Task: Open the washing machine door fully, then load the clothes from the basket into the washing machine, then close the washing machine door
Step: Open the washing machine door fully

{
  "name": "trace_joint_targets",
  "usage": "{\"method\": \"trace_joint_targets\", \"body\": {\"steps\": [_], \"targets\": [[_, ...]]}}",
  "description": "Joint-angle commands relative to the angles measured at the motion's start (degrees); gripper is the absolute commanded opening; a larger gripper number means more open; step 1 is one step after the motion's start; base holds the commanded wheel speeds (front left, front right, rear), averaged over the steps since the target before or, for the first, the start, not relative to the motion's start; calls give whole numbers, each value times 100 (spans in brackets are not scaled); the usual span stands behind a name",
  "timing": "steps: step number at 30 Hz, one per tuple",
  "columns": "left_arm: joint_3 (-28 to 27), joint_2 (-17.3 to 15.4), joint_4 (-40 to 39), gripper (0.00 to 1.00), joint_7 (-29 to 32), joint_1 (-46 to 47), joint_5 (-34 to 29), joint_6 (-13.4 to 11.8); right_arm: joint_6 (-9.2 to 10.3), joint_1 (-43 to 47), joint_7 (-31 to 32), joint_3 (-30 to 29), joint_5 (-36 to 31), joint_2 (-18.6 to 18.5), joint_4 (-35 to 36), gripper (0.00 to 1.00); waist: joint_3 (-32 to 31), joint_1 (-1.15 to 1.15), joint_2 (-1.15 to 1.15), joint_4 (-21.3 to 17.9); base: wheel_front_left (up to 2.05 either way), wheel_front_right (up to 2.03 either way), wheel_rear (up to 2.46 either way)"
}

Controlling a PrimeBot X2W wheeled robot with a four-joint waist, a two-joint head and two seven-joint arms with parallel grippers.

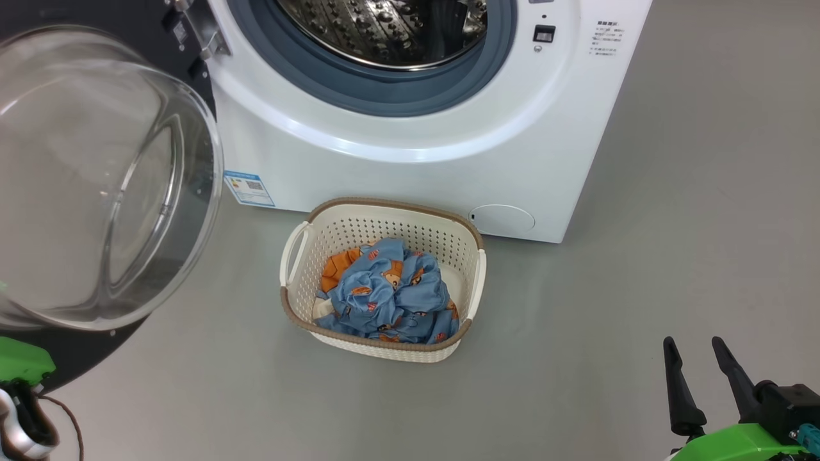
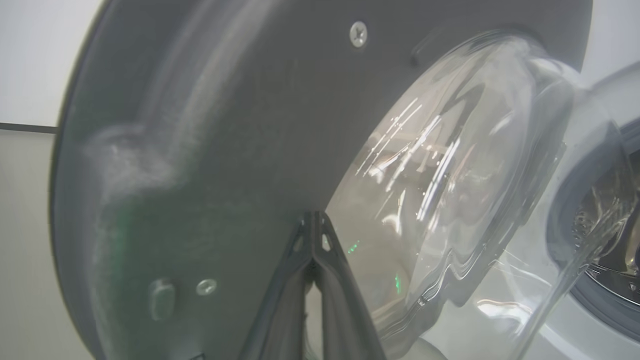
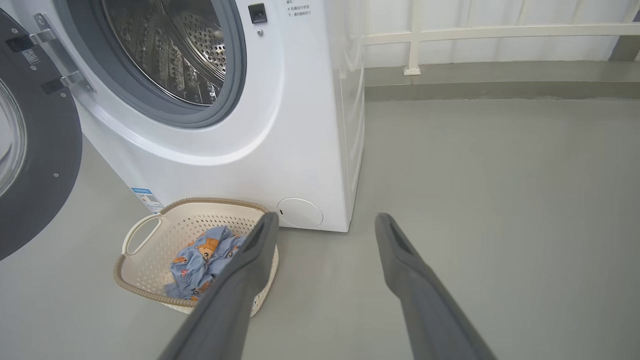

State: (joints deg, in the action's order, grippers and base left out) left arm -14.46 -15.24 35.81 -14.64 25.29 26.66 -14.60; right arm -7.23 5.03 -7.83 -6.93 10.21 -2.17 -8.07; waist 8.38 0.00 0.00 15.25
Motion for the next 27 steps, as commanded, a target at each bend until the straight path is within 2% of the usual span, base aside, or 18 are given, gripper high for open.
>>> {"method": "trace_joint_targets", "body": {"steps": [1,11,17,27], "targets": [[-225,-359,-19,0,-36,209,35,1,-25,-177,-45,135,36,-71,114,100,7,0,0,-11,0,0,0],[-332,-512,578,0,-36,484,6,61,-25,-228,-52,219,35,-71,85,100,18,0,0,-41,0,0,0],[-457,-550,722,0,-36,485,-59,256,-25,-229,-59,206,26,-71,59,100,2,0,0,-21,0,0,0],[-717,-276,544,0,-36,124,-381,441,-25,-178,-83,187,55,-71,7,100,-155,0,0,6,0,0,0]]}}
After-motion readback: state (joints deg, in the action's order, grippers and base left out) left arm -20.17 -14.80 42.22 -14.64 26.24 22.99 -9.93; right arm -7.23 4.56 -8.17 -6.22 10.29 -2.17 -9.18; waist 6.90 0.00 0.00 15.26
